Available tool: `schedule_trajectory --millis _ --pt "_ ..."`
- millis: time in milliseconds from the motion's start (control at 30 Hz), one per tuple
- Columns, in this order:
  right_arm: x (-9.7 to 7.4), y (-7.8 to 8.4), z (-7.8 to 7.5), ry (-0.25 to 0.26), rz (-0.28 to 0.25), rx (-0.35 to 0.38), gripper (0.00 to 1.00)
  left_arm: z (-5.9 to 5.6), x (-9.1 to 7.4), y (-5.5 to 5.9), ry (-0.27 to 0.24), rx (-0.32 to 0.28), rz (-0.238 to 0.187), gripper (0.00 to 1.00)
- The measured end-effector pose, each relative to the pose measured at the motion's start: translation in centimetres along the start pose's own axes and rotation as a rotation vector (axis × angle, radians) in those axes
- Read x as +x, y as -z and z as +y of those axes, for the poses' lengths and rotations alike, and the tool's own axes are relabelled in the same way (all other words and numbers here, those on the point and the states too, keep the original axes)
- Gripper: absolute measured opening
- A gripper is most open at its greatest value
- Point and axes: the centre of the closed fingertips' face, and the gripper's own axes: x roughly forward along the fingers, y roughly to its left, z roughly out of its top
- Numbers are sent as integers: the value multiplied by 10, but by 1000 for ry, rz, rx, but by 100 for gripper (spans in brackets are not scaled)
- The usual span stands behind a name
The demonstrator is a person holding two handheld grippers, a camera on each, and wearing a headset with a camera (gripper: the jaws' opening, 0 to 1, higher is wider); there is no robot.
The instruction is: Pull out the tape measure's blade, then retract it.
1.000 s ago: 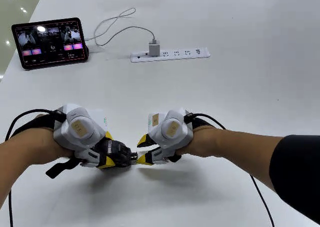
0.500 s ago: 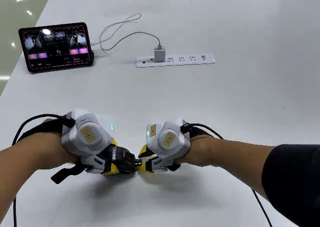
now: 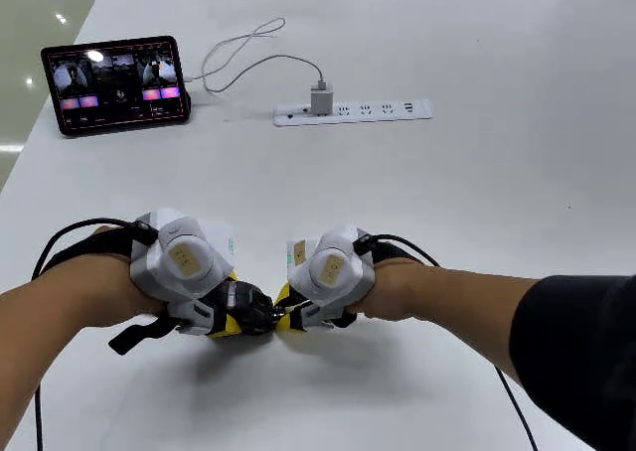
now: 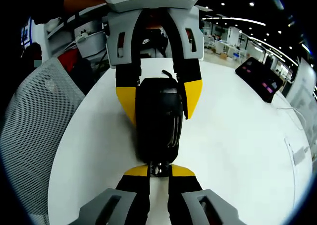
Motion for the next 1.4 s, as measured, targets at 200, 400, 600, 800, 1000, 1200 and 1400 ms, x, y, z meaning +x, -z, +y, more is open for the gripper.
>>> schedule_trajectory --millis 200,400,600,800,1000,1200,1400 --pt "-1 0 -1 4 -8 26 9 0 0 0 -4 4 1 29" --pt "-4 3 0 -1 -5 35 9 0 0 0 -13 -6 -13 29" --pt "-6 6 0 2 -2 44 9 0 0 0 -15 -8 -13 30" --pt "-8 8 0 2 -1 48 9 0 0 0 -20 -8 -12 30" --pt "-10 10 0 10 -3 55 9 0 0 0 -16 -11 -10 30" --pt "-11 11 -1 18 -2 49 9 0 0 0 -17 -13 -11 30" --pt "-13 14 -1 21 2 49 9 0 -1 0 -20 -16 -13 30"
